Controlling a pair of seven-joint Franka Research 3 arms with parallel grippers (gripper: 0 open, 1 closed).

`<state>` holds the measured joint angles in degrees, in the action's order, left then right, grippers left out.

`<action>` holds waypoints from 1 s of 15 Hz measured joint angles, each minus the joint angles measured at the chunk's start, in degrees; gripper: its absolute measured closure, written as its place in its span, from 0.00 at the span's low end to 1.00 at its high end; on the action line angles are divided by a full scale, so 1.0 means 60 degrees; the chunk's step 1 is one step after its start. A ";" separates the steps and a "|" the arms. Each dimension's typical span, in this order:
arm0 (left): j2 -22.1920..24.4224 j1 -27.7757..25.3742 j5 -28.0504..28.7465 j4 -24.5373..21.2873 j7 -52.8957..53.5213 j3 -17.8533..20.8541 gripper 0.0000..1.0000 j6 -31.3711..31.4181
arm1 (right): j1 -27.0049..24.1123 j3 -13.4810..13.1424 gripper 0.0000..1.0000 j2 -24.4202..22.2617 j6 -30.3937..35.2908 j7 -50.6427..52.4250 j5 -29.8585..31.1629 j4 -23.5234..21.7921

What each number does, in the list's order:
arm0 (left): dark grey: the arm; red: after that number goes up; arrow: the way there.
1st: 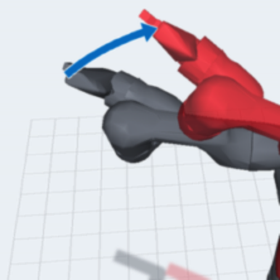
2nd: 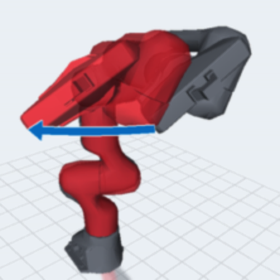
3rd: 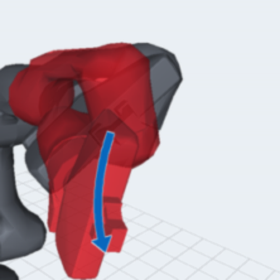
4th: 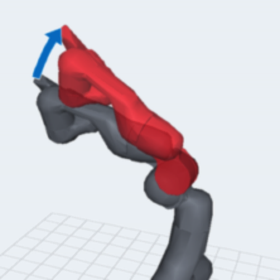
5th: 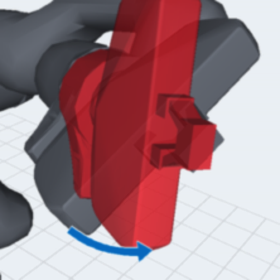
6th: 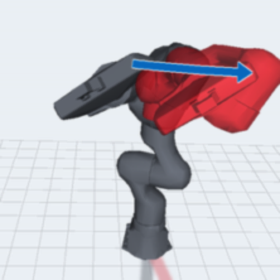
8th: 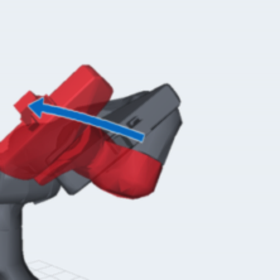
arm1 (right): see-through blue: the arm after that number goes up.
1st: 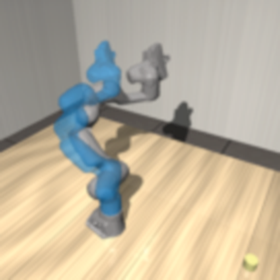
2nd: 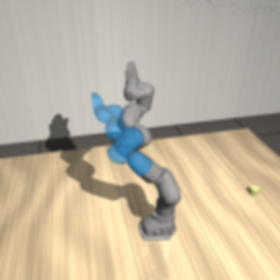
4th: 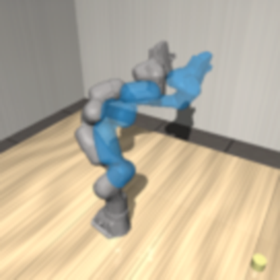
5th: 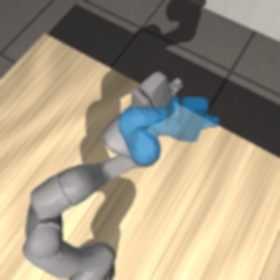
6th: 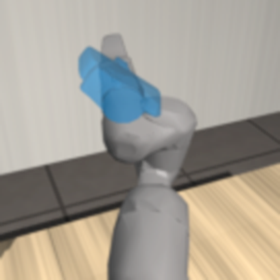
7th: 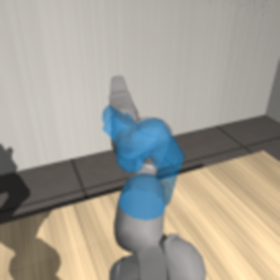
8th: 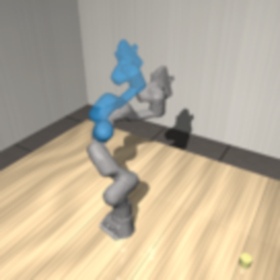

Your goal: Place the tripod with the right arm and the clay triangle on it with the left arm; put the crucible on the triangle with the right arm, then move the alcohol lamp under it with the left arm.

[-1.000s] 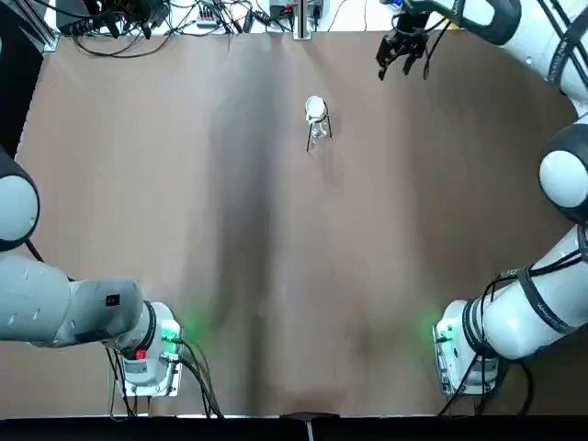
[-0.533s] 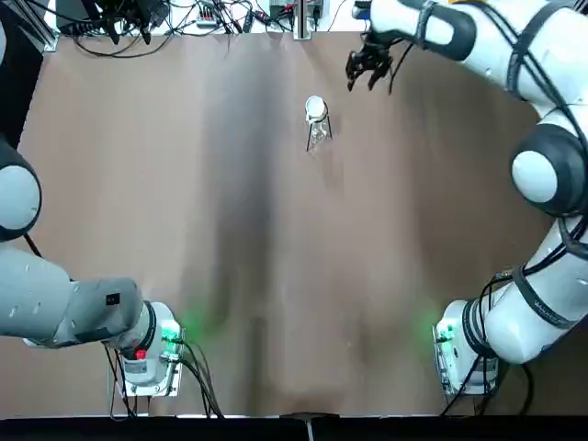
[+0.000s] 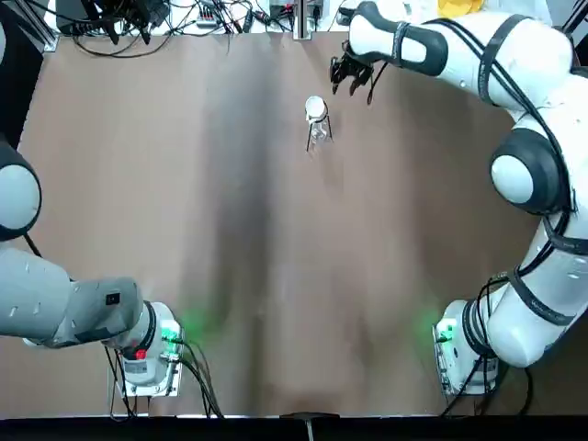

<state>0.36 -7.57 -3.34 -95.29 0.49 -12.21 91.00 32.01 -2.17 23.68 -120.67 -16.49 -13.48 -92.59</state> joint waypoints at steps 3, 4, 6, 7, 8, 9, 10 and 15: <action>0.0000 -0.0081 0.0002 0.0001 0.0000 0.0002 0.00 0.0000 | -0.0130 -0.0467 0.33 -0.0913 0.1100 -0.0051 0.0760 0.0299; 0.0000 -0.0092 0.0002 0.0000 0.0000 0.0003 0.00 0.0000 | -0.0284 -0.0634 0.33 -0.1319 0.1520 -0.0004 0.0809 0.0332; 0.0000 -0.0109 0.0005 0.0000 0.0000 0.0003 0.00 -0.0002 | -0.0772 -0.0886 0.32 -0.2122 0.2348 0.0413 0.0836 0.0340; 0.0000 -0.0144 0.0010 0.0000 0.0000 0.0004 0.00 -0.0011 | -0.1082 -0.0968 0.31 -0.2463 0.2828 0.0721 0.0849 0.0339; 0.0000 -0.0204 0.0012 0.0000 0.0000 0.0004 0.00 -0.0030 | -0.1366 -0.1037 0.31 -0.2740 0.3248 0.0972 0.0980 0.0334; 0.0000 -0.0267 0.0013 0.0000 0.0000 0.0006 0.00 -0.0045 | -0.1598 -0.1111 0.30 -0.2965 0.3512 0.1116 0.1265 0.0323; 0.0001 -0.0336 0.0014 0.0001 0.0000 0.0008 0.00 -0.0051 | -0.1786 -0.1169 0.29 -0.3172 0.3625 0.1213 0.1672 0.0318; 0.0017 -0.0550 0.0089 0.0008 0.0000 0.0011 0.00 -0.0168 | -0.2709 -0.1214 0.29 -0.4014 0.4476 0.2511 0.2137 0.0030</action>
<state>0.47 -10.86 -2.80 -95.24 0.49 -12.15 90.00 15.75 -9.45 -0.40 -93.82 -1.43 -0.65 -92.41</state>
